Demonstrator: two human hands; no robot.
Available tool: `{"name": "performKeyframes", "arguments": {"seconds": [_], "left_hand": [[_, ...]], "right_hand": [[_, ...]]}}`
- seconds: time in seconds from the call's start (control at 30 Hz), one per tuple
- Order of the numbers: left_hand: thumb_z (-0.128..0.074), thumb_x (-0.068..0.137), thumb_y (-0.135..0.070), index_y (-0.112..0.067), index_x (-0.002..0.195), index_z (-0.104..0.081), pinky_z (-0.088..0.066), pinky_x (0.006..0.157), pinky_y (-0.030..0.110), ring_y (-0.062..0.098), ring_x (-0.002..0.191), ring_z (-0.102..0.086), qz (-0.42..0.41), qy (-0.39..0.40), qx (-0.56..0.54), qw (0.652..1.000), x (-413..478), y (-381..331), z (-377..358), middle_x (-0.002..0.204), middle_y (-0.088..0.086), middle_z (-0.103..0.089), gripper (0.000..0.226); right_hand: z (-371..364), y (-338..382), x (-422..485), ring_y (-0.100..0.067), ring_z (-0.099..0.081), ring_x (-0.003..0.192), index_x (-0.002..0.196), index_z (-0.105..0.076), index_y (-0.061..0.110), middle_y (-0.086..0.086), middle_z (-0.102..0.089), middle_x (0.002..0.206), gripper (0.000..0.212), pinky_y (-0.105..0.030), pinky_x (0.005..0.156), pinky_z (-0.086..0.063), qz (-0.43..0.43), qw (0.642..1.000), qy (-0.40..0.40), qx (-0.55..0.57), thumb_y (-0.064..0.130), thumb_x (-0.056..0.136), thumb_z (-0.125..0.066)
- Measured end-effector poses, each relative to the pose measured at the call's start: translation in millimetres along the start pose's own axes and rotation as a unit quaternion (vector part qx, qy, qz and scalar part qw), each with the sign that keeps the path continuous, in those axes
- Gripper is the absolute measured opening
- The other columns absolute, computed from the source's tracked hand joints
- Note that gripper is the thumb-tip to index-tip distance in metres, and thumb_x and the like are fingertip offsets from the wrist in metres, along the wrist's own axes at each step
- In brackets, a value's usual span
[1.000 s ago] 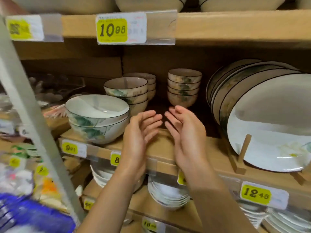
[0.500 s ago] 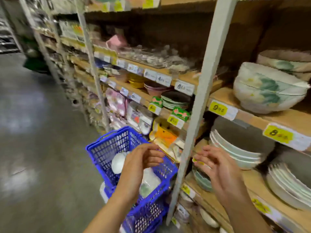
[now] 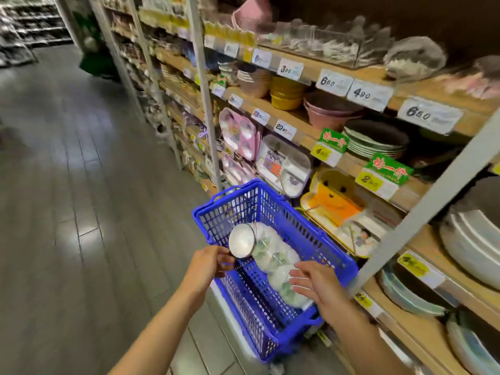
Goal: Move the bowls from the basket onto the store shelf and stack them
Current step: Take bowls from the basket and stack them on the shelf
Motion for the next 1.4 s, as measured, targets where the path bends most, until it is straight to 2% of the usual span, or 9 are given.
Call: {"name": "performKeyframes", "arguments": {"seconds": [0.23,0.43,0.53,0.63,0.73,0.87,1.0,1.17,1.4], "left_hand": [[-0.043,0.095,-0.013,-0.008,0.091,-0.064,-0.045,0.065,0.03,0.018,0.065,-0.065,0.034,0.013,0.125,0.991,86.6,0.7,-3.5,0.076,0.005,-0.072,0.022],[-0.045,0.094,-0.014,-0.009,0.072,-0.059,-0.043,0.067,0.031,0.022,0.067,-0.057,0.022,0.009,0.252,0.967,170.1,-12.6,-17.8,0.073,0.011,-0.065,0.026],[-0.046,0.093,-0.015,-0.01,0.07,-0.055,-0.041,0.068,0.032,0.021,0.07,-0.053,0.037,0.032,0.306,0.951,207.3,-5.0,-33.4,0.072,0.012,-0.059,0.025],[-0.047,0.092,-0.018,-0.008,0.069,-0.054,-0.042,0.068,0.034,0.028,0.074,-0.058,0.038,0.061,0.407,0.911,244.5,3.1,-48.7,0.073,0.016,-0.059,0.026],[-0.048,0.094,-0.02,0.007,0.097,-0.06,-0.047,0.079,0.039,0.041,0.1,-0.062,0.027,0.104,0.501,0.859,288.0,13.0,-65.2,0.102,0.031,-0.065,0.03],[-0.048,0.096,-0.021,0.005,0.121,-0.053,-0.044,0.091,0.039,0.041,0.115,-0.056,0.013,0.177,0.594,0.785,336.2,35.4,-89.6,0.123,0.029,-0.059,0.037],[-0.049,0.095,-0.017,0.003,0.129,-0.05,-0.042,0.096,0.039,0.038,0.12,-0.055,-0.003,0.231,0.652,0.723,375.4,65.2,-104.1,0.128,0.026,-0.058,0.039],[-0.051,0.091,-0.015,-0.002,0.144,-0.029,-0.044,0.093,0.036,0.036,0.123,-0.051,-0.04,0.301,0.67,0.677,389.1,101.7,-115.0,0.144,0.019,-0.038,0.058],[-0.048,0.092,-0.016,0.002,0.152,-0.003,-0.028,0.112,0.033,0.034,0.145,-0.023,-0.076,0.343,0.674,0.649,384.4,116.1,-108.4,0.159,0.023,-0.009,0.077]], "right_hand": [[-27.6,-28.2,97.6,-0.026,-0.066,0.079,0.1,-0.064,0.004,-0.015,-0.069,0.092,0.014,-0.033,0.07,-0.053,-0.075,0.997,0.003,-0.029,0.011,0.095,-0.054],[-57.3,-59.2,142.0,-0.018,-0.053,0.061,0.115,-0.057,-0.005,-0.014,-0.063,0.082,0.025,-0.023,0.054,-0.037,-0.15,0.984,0.026,-0.095,0.007,0.096,-0.045],[-64.3,-78.5,151.0,-0.013,-0.044,0.051,0.098,-0.06,0.005,-0.011,-0.063,0.075,0.019,-0.021,0.048,-0.029,-0.197,0.974,0.03,-0.108,0.009,0.096,-0.041],[-65.9,-92.2,165.5,-0.012,-0.042,0.05,0.087,-0.052,0.016,0.0,-0.048,0.065,0.014,-0.021,0.046,-0.028,-0.214,0.972,0.009,-0.1,0.014,0.097,-0.042],[-69.6,-108.0,187.7,-0.013,-0.049,0.057,0.087,-0.051,0.016,-0.002,-0.056,0.073,0.013,-0.021,0.052,-0.036,-0.23,0.968,-0.023,-0.101,0.016,0.099,-0.044],[-82.3,-126.5,223.5,-0.007,-0.044,0.06,0.111,-0.057,0.011,-0.005,-0.058,0.089,0.017,-0.012,0.045,-0.035,-0.248,0.961,-0.071,-0.102,0.014,0.098,-0.046],[-112.6,-141.1,264.4,-0.024,-0.06,0.105,0.13,-0.052,-0.001,-0.017,-0.056,0.131,0.037,-0.018,0.06,-0.041,-0.275,0.95,-0.104,-0.101,0.015,0.096,-0.049],[-156.8,-174.8,300.0,-0.034,-0.055,0.118,0.13,-0.047,-0.008,-0.022,-0.055,0.131,0.046,-0.035,0.096,-0.046,-0.335,0.928,-0.161,-0.017,0.019,0.094,-0.057],[-148.2,-181.5,298.4,-0.033,-0.06,0.112,0.115,-0.062,-0.006,-0.023,-0.062,0.122,0.038,-0.032,0.085,-0.047,-0.333,0.901,-0.254,-0.118,0.021,0.102,-0.039]]}}
Point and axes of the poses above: each hand's wrist, its own x-axis towards the middle knuckle, its own z-axis out of the back of the hand, y = z × x, the point moved 10 cm from there along x, towards the middle knuckle
